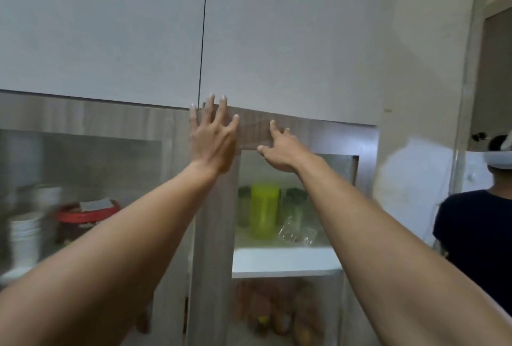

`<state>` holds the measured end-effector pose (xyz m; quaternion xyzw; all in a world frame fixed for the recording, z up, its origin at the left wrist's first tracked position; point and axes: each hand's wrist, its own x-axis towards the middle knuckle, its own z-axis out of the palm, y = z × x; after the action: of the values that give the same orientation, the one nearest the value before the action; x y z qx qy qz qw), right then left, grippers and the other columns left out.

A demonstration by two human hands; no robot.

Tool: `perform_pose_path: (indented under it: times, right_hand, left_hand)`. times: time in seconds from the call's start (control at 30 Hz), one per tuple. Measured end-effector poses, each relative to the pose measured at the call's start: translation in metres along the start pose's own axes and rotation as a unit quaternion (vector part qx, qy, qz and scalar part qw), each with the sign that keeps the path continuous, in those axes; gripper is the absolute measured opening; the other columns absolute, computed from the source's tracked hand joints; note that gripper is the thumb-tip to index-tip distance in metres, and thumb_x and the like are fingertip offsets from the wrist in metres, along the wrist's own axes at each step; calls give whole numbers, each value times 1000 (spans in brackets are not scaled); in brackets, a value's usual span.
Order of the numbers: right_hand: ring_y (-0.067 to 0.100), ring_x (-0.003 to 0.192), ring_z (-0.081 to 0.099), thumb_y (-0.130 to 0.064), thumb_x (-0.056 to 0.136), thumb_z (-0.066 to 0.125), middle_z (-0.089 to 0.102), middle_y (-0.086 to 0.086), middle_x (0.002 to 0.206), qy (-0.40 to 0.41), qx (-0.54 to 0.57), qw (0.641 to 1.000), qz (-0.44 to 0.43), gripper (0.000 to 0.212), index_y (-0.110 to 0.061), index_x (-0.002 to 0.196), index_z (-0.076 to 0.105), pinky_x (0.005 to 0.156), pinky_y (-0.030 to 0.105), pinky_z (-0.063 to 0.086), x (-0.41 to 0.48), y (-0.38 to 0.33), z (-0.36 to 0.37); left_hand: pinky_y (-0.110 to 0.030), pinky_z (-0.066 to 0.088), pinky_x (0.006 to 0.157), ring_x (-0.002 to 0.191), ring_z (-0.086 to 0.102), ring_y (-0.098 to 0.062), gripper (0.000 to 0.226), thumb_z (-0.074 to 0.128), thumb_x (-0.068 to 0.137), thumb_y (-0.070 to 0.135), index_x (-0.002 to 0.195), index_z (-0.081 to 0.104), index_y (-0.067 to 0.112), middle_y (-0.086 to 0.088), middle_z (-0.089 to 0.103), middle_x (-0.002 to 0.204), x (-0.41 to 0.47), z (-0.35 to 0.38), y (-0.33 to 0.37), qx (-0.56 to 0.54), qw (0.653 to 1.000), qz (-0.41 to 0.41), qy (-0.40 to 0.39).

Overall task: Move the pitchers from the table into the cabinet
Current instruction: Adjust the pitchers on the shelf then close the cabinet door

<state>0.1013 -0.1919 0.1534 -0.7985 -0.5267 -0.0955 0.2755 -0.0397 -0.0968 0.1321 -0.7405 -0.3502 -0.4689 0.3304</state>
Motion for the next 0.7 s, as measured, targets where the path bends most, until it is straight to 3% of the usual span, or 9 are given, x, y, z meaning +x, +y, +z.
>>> perform_pose_path:
  times: [0.1, 0.23, 0.43, 0.7]
  right_hand:
    - [36, 156, 0, -51, 99, 47, -7, 14, 170, -6, -24, 1000, -5, 83, -30, 161, -5, 123, 59, 14, 27, 19, 8]
    - [35, 156, -5, -49, 98, 50, -9, 13, 170, -12, -38, 999, -6, 85, -30, 161, -4, 121, 65, 11, 56, 44, 19]
    - [33, 156, -8, -47, 99, 51, -14, 10, 170, -16, -52, 998, -31, 83, -26, 162, 1, 120, 67, 6, 85, 67, 41]
    - [30, 156, -7, -45, 101, 51, -18, 5, 168, -15, -9, 998, -63, 78, -25, 162, 7, 120, 64, 8, 108, 94, 58]
  left_hand:
    - [-62, 5, 116, 149, 10, -38, 58, 51, 91, 10, 147, 39, 18, -17, 18, 162, 6, 26, 4, 20, 998, -28, -55]
    - [-58, 13, 118, 150, 10, -36, 59, 41, 96, 8, 153, 26, 11, -17, 12, 163, 17, 56, 7, 13, 992, -61, -112]
    - [-56, 22, 117, 147, 23, -35, 56, 37, 99, 35, 149, 34, 10, -17, 22, 160, 17, 98, 15, -34, 980, -98, -168]
    - [-53, 24, 116, 148, 22, -32, 59, 36, 100, 43, 150, 34, 12, -17, 17, 161, 18, 133, 22, -82, 974, -118, -174]
